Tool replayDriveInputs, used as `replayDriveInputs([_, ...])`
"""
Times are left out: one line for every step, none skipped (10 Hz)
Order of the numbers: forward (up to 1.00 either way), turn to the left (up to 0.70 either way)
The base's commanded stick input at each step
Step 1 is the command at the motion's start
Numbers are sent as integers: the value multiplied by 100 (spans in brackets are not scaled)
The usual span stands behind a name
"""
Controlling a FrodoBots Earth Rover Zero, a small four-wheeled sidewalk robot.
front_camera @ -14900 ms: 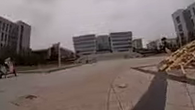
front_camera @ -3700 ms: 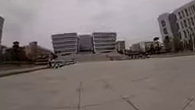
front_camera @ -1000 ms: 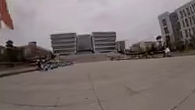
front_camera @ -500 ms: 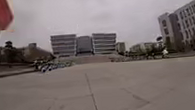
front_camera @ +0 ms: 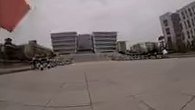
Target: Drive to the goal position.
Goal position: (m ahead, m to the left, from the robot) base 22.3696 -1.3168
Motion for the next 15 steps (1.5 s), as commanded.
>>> replayDriveInputs([85,0])
replayDriveInputs([85,0])
replayDriveInputs([85,0])
replayDriveInputs([85,0])
replayDriveInputs([85,0])
replayDriveInputs([85,0])
replayDriveInputs([85,0])
replayDriveInputs([85,0])
replayDriveInputs([85,0])
replayDriveInputs([85,0])
replayDriveInputs([85,0])
replayDriveInputs([85,0])
replayDriveInputs([85,0])
replayDriveInputs([85,0])
replayDriveInputs([85,0])
